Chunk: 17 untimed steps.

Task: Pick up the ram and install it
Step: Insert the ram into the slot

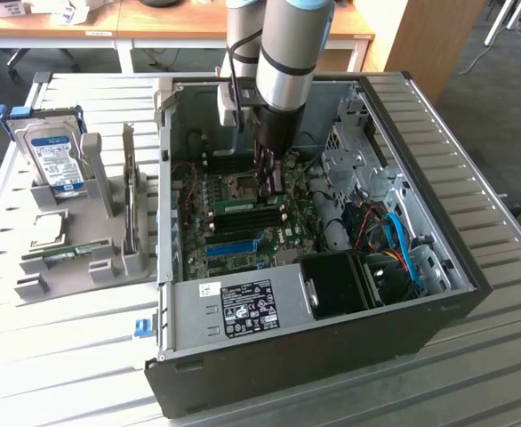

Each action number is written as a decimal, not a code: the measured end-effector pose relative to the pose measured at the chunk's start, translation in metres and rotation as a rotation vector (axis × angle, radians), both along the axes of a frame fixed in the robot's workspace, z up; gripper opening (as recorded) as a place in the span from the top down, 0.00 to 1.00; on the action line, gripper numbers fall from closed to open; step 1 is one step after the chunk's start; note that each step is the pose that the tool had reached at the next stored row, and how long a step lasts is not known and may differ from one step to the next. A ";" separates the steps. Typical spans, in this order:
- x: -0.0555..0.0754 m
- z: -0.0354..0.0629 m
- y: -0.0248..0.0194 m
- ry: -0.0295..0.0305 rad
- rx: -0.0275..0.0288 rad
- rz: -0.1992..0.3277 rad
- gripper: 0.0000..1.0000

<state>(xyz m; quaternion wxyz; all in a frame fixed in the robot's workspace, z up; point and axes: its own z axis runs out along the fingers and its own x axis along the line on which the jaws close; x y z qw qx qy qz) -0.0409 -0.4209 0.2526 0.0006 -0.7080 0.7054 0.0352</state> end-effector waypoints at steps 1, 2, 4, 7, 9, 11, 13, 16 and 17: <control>0.000 0.0000 -0.0001 0.0000 0.0000 0.000 0.88; 0.000 0.0000 -0.0001 0.0000 0.0000 0.000 0.88; 0.000 0.0000 -0.0001 0.0000 0.0000 0.000 0.88; 0.000 -0.0007 -0.0002 -0.0001 0.0002 0.000 0.88; 0.000 -0.0019 -0.0001 0.0000 0.0000 0.000 0.88; 0.000 -0.0033 -0.0001 0.0000 0.0000 0.000 0.88; 0.000 -0.0050 -0.0001 0.0000 -0.0001 0.000 0.88; 0.000 -0.0072 -0.0001 0.0000 0.0000 0.000 0.88; 0.000 -0.0078 -0.0001 0.0000 0.0000 0.000 0.88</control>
